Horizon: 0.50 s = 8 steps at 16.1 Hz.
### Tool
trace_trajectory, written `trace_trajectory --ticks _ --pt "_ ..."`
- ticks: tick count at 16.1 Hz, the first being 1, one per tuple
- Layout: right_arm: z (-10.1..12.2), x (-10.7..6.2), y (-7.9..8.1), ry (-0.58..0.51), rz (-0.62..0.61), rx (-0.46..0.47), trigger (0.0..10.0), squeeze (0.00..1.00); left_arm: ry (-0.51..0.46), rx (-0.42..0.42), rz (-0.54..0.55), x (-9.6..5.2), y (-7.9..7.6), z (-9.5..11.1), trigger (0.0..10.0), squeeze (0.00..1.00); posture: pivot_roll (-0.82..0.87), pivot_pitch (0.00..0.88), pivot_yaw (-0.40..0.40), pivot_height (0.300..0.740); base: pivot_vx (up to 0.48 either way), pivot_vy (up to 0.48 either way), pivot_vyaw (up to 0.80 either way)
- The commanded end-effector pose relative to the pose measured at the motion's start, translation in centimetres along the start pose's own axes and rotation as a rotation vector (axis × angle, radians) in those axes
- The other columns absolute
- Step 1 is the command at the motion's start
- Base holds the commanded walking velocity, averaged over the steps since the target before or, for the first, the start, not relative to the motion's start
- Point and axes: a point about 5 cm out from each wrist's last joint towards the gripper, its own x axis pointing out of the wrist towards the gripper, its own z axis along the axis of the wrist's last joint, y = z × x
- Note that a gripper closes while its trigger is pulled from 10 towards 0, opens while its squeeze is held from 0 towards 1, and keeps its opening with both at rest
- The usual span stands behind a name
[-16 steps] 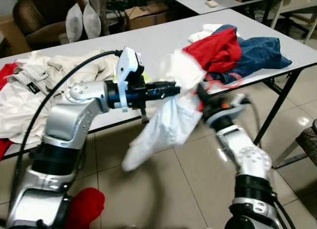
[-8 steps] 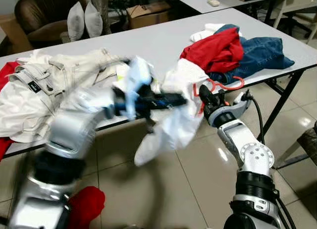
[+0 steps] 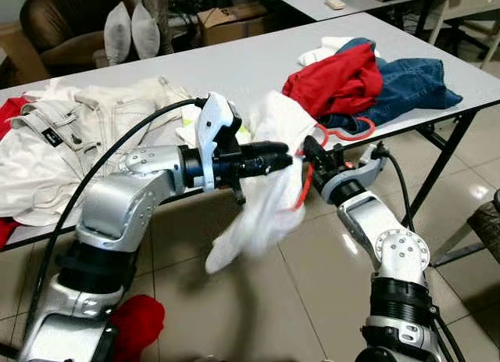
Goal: Hang hanger
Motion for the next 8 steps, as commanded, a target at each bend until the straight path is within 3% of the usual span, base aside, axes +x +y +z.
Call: trace_trajectory --ticks 1,3,5,6,7,8 --pt "-0.5 0.2 0.5 0.000 0.024 0.000 10.0 0.00 0.013 -0.004 -0.052 -0.2 -0.6 -0.1 10.0 1.00 -0.16 0.000 0.100 0.740 0.000 0.000 0.00" --pt "0.0 0.2 0.4 -0.024 0.026 0.005 10.0 0.00 0.021 0.003 -0.094 -0.2 -1.0 0.0 10.0 1.00 -0.15 0.000 0.109 0.740 0.000 0.000 0.00" --pt "0.3 0.2 0.2 -0.022 0.037 -0.028 10.0 0.00 0.022 0.037 -0.013 -0.5 0.0 0.1 10.0 1.00 -0.15 0.000 0.123 0.740 0.000 0.000 0.00" --pt "0.2 -0.2 0.2 0.004 0.055 -0.066 10.0 0.00 0.008 0.067 0.112 -1.3 1.5 0.3 10.0 1.00 -0.15 0.000 0.132 0.740 0.000 0.000 0.80" --pt "-0.2 -1.2 0.0 0.071 0.100 -0.171 10.0 0.00 -0.019 0.049 0.315 -3.1 3.6 0.2 10.0 1.00 -0.14 0.000 0.139 0.740 0.000 0.000 0.80" --pt "-0.3 -1.5 -0.1 0.088 0.111 -0.192 10.0 0.00 -0.027 0.049 0.359 -3.6 4.0 0.1 10.0 1.00 -0.14 0.000 0.141 0.740 0.000 0.000 0.80"
